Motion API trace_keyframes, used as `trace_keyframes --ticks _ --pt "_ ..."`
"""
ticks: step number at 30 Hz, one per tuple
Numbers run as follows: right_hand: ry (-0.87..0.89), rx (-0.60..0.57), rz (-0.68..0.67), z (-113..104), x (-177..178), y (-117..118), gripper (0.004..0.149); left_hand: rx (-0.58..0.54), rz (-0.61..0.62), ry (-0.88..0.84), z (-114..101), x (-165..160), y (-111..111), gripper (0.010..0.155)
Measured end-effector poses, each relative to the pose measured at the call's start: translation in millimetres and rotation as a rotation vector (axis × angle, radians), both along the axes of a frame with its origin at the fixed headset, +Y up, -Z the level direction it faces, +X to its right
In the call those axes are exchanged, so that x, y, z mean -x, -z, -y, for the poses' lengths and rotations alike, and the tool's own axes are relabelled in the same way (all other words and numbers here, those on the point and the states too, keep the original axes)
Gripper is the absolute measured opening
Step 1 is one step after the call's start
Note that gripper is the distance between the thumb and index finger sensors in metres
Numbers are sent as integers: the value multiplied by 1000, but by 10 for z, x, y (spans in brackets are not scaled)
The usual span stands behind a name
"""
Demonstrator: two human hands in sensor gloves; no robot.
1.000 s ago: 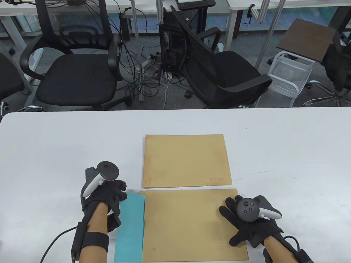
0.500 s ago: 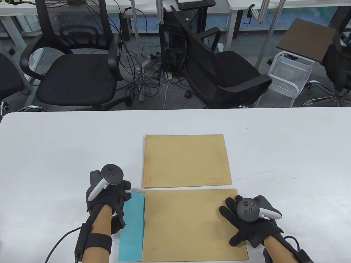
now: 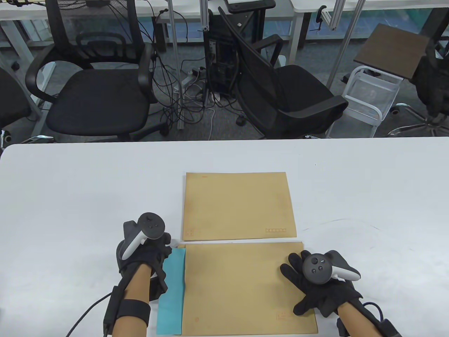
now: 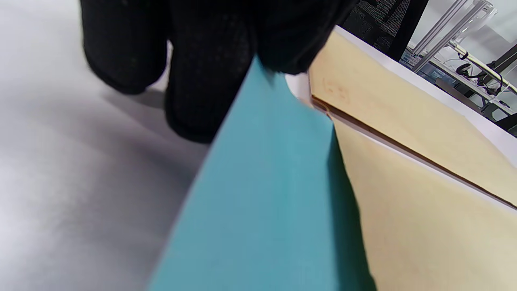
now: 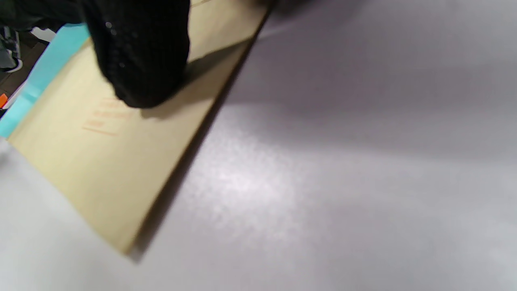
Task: Stuff flat paper into A4 envelope
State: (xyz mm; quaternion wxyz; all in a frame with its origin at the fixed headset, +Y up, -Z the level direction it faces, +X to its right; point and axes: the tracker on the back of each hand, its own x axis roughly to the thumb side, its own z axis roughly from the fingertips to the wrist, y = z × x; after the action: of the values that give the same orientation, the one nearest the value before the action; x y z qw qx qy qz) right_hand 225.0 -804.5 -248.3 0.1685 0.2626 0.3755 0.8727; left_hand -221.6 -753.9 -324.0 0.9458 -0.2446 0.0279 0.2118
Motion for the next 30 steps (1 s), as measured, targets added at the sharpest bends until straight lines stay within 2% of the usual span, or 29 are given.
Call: trace_keyframes --ticks 12,20,23,30 --pt "-1 0 0 1 -1 3 105 -58 -8 -13 29 -34 -24 55" --pt "-1 -1 1 1 -1 3 105 -156 -12 -11 54 -118 -51 55" --pt "-1 -1 1 1 -1 3 105 -161 -15 -14 57 -122 -52 56" --pt "-2 -2 1 1 -1 3 105 -230 -19 64 59 -192 -73 57"
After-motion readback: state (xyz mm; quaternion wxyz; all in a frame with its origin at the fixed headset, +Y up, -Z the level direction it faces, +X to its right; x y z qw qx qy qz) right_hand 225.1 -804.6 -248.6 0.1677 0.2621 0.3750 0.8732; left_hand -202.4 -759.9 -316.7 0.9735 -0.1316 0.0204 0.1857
